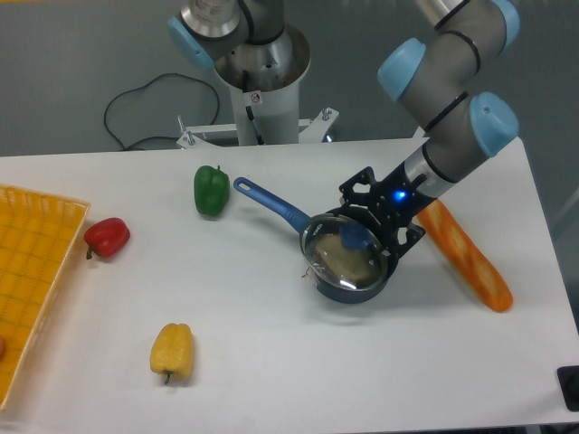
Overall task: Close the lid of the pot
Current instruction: 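Open the gripper and raise it away from the lid knob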
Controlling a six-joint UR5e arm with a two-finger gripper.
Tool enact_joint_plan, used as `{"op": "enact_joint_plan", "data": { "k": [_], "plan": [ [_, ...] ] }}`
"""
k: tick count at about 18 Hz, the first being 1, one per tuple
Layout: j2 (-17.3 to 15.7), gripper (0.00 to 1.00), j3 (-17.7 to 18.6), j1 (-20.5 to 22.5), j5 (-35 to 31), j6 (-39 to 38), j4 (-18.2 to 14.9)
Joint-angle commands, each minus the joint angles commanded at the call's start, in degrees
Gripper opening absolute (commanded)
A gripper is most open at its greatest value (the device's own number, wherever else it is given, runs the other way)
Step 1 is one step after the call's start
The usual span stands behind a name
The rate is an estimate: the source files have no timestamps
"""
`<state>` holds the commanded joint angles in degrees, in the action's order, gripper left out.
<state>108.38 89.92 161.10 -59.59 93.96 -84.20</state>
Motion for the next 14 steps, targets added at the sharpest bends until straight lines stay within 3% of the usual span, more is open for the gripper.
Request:
{"op": "enact_joint_plan", "data": {
  "k": [5, 10, 14],
  "plan": [
    [-3.52, 1.00, -0.80, -1.05, -0.87, 0.44, 0.18],
    [-9.40, 1.00, -1.59, -6.50, -16.23, 0.70, 0.70],
    [-12.31, 1.00, -1.15, -7.29, -18.54, 0.70, 0.62]
  ]
}}
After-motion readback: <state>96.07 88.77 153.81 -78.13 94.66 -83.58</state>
